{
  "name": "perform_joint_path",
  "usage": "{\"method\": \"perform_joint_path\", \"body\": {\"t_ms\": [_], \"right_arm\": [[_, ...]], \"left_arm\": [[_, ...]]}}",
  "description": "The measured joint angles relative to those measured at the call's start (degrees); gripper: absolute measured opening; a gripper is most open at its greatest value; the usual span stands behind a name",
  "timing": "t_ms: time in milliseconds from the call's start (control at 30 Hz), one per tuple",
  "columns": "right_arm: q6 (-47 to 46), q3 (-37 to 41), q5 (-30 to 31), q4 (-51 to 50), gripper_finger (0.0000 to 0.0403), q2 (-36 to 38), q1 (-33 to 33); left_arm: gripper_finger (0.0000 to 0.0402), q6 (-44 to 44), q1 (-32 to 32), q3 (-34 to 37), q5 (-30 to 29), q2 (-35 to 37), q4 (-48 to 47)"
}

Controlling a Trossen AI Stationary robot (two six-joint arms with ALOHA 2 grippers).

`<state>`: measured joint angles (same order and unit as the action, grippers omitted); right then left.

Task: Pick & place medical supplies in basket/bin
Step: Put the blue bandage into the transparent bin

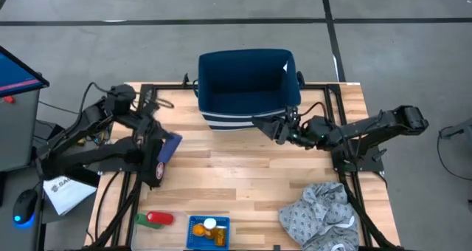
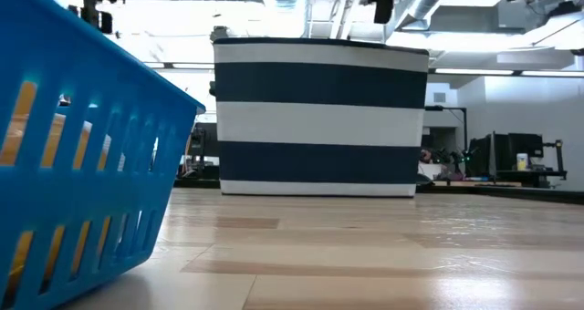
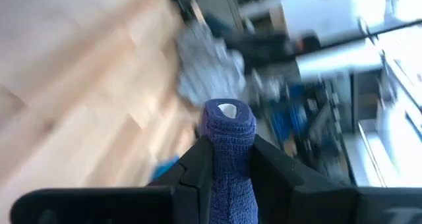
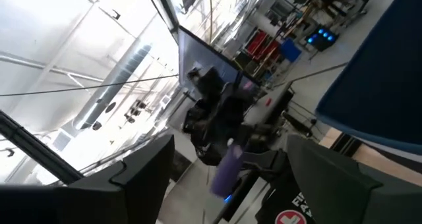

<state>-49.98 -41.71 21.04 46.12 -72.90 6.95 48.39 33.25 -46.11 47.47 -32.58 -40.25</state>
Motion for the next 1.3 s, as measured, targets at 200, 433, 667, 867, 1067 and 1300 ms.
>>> {"method": "perform_joint_path", "body": {"t_ms": [200, 433, 667, 867, 1067, 1300], "right_arm": [[0.51, 0.00, 3.06, 0.04, 0.0292, 0.00, 2.09], [-0.61, 0.00, 3.05, 0.03, 0.0292, 0.00, 2.49], [-1.02, 0.00, 1.48, 0.03, 0.0292, 0.00, 4.05], [-0.76, 0.00, 1.32, -0.78, 0.0292, -0.04, 6.84], [-0.52, 0.00, 1.33, -1.56, 0.0292, -0.04, 8.79], [-0.54, -0.01, 1.34, -2.37, 0.0292, -0.04, 8.78]], "left_arm": [[0.0075, 1.07, -14.13, 0.00, -2.59, -1.42, 0.07], [0.0075, 4.51, -33.61, 0.00, -13.44, -8.44, 0.58], [0.0075, 9.51, -52.43, 0.02, -17.85, -21.48, 7.23], [0.0075, 17.45, -63.88, 0.00, -20.75, -31.00, 14.60], [0.0075, 23.93, -71.30, 0.02, -24.25, -37.30, 15.55], [0.0076, 26.17, -74.06, 0.02, -25.70, -42.50, 17.39]]}}
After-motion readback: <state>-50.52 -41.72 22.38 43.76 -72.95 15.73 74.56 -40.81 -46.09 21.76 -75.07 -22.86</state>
